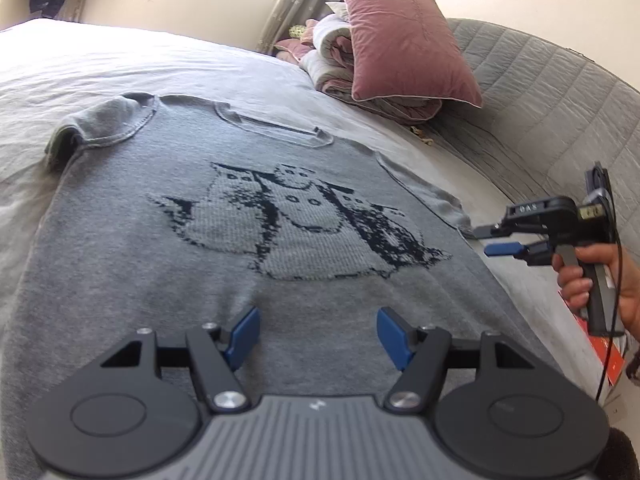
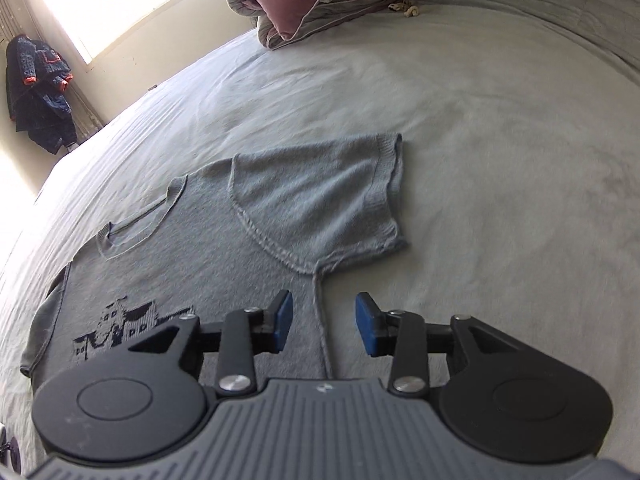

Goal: Fold clothes

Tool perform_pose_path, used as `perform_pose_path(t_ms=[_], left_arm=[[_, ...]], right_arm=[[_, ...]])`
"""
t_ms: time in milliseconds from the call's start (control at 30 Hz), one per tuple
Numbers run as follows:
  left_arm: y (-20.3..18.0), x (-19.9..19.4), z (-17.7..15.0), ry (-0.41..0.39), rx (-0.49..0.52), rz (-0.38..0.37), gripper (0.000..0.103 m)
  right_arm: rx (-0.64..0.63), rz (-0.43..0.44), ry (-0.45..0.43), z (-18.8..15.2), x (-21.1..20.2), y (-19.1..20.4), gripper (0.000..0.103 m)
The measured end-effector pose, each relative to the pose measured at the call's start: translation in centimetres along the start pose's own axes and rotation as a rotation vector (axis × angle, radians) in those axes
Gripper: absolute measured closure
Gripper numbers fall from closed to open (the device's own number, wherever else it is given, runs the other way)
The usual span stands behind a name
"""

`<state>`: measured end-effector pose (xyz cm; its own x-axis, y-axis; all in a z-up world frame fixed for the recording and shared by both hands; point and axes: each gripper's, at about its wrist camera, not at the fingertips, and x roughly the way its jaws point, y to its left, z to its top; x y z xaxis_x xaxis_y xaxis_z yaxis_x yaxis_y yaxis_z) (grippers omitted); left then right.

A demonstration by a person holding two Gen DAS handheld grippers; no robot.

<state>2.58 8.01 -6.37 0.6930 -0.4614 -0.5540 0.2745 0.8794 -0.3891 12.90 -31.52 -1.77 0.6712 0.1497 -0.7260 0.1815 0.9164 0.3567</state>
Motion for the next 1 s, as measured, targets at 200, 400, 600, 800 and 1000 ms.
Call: perform_pose_path(t_ms=[200, 400, 600, 800, 1000], left_arm=[[1.1, -0.5, 0.1, -0.032, -0.003, 0.045, 0.037], [1.1, -0.5, -0.6, -0.048, 0.042, 0.053, 0.037], [1.1, -0.6, -0.6, -0.048, 0.044, 0.054, 0.037], [1.0, -0.6, -0.7, -0.049, 0.051, 0.061, 0.037], [0.8, -0.7, -1.0, -0.054, 0.063, 0.069, 0.037]], right_arm=[[-0.012, -0.016, 0.039, -2.1, 0.8, 1.3, 0.073], [-0.078, -0.166, -0.020, -2.4, 1.2, 1.6, 0.100], [-0.040, -0.123, 0.011, -2.7, 0.3, 1.0, 0.081], [-0.032, -0.067, 0.034, -5.1, -2.3, 0.2, 0.064], [-0.032, -0.013, 0.054, -8.4, -5.0, -0.4, 0.073]])
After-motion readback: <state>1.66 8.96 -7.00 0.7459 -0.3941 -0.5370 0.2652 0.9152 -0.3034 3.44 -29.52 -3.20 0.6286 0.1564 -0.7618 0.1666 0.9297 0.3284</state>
